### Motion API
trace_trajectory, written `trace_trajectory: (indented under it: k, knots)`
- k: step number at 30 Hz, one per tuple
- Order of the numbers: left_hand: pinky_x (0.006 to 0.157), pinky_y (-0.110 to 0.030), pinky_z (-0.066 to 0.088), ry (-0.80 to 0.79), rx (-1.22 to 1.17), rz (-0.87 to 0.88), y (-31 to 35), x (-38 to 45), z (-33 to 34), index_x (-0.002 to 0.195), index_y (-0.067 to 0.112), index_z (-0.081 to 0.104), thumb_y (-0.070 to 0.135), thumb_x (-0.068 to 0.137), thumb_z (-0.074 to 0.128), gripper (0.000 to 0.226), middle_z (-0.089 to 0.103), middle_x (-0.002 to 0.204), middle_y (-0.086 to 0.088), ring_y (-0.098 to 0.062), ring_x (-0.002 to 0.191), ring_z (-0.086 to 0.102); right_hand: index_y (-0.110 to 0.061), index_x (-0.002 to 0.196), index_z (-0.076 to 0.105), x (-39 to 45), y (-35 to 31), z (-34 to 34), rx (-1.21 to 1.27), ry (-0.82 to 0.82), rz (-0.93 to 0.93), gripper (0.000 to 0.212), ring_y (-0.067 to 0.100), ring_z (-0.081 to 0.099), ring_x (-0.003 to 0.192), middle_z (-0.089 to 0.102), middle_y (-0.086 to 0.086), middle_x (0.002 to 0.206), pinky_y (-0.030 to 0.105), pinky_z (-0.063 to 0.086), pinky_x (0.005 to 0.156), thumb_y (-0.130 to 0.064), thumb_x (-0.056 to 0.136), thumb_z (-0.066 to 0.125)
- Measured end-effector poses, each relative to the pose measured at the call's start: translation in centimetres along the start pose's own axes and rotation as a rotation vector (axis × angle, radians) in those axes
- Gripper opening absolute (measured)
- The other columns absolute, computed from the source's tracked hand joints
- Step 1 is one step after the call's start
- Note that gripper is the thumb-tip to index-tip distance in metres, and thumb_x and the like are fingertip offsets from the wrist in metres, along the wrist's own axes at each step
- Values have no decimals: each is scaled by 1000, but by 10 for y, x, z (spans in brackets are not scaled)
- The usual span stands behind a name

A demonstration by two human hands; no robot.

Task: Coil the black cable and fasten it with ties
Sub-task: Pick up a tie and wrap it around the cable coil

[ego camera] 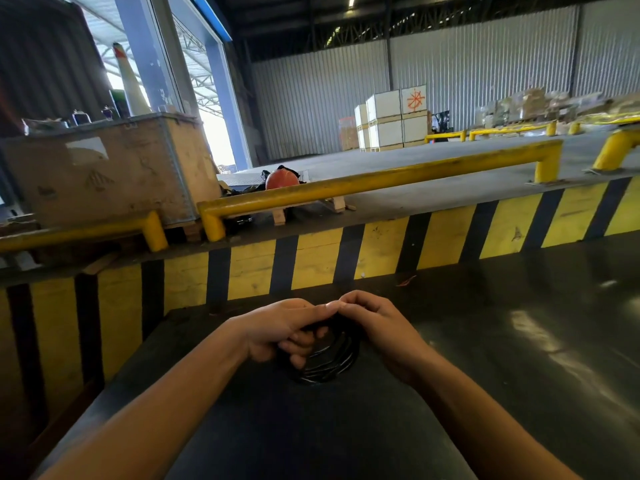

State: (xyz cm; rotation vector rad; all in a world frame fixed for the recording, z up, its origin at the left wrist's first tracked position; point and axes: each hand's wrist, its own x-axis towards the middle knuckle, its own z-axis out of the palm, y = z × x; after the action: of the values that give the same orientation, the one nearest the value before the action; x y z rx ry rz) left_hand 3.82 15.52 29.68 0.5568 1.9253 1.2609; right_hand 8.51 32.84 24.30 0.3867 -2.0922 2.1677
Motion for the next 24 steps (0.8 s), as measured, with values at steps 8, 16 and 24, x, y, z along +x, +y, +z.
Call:
trace_trajectory:
  k: [8, 16, 24]
  knots:
    - [47, -27, 43, 344, 297, 125, -34, 13, 12, 74, 5, 66, 61, 81, 51, 59, 54, 53, -7, -17, 42, 48, -4, 88, 66, -22, 19, 25, -49, 260, 45, 18, 13, 64, 67, 69, 21, 82, 18, 50, 56, -20, 91, 58]
    - [51, -24, 41, 543, 591, 264, -128, 40, 52, 61, 14, 64, 49, 88, 54, 46, 56, 55, -3, -6, 48, 48, -17, 82, 70, -65, 113, 35, -166, 397, 299, 15, 26, 69, 83, 73, 10, 86, 36, 54, 69, -25, 89, 60]
    - [72, -37, 53, 413, 485, 14, -211, 41, 82, 85, 12, 76, 39, 88, 60, 32, 72, 81, -15, -17, 74, 66, -16, 80, 67, -118, 196, 8, -464, 337, 643, 16, 17, 66, 72, 68, 7, 80, 27, 53, 63, -12, 88, 54]
